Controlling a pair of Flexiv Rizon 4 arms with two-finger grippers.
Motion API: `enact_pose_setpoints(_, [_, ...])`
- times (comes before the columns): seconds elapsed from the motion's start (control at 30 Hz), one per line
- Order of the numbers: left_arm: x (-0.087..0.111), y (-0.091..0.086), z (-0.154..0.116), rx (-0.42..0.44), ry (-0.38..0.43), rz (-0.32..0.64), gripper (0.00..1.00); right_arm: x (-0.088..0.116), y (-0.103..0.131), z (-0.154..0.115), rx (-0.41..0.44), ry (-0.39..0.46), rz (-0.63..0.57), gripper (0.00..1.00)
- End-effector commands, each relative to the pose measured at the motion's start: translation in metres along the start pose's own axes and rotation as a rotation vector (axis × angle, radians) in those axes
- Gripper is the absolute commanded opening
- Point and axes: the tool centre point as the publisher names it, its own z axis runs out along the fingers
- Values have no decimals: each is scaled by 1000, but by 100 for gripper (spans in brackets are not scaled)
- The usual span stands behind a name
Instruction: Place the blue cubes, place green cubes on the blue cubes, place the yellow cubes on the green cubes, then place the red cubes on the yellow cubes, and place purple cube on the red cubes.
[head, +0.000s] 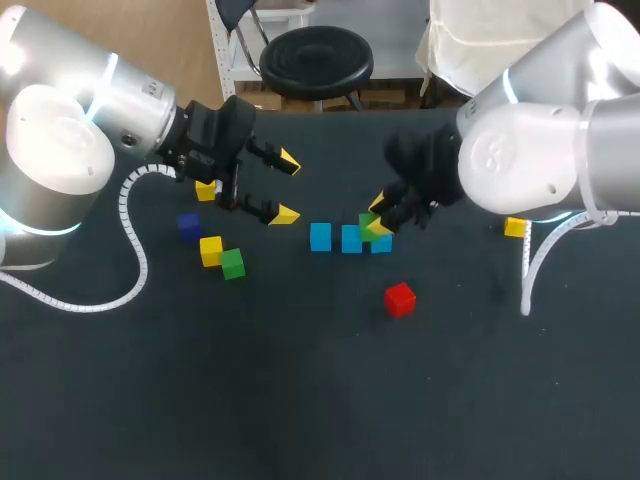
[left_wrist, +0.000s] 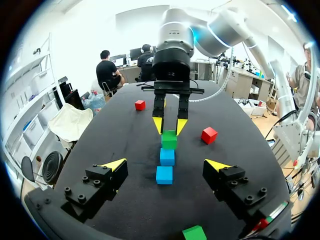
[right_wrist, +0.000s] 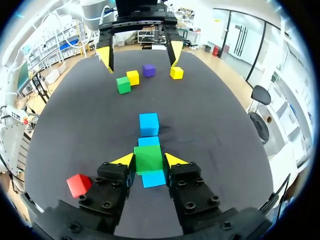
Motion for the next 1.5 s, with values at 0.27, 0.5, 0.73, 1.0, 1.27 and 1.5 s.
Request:
enact_pose_setpoints(0.27, [1, 1, 0, 1, -3, 2, 100, 1, -3, 2, -4, -6, -1, 23])
enact_pose_setpoints(0.5, [1, 1, 0, 1, -3, 2, 100, 1, -3, 2, -9, -8, -1, 47])
enact_pose_setpoints(0.73, [1, 1, 0, 1, -3, 2, 100, 0, -3, 1, -8, -11, -2, 100])
enact_pose_setpoints(1.0, [1, 1, 0, 1, -3, 2, 100, -2, 3, -18, 29, -42, -12, 100])
enact_pose_setpoints(1.27, [1, 1, 0, 1, -3, 2, 100, 8, 11, -48, 67, -86, -26, 100])
enact_pose_setpoints(1.5, [1, 1, 0, 1, -3, 2, 100, 14, 21, -74, 108, -86, -27, 100])
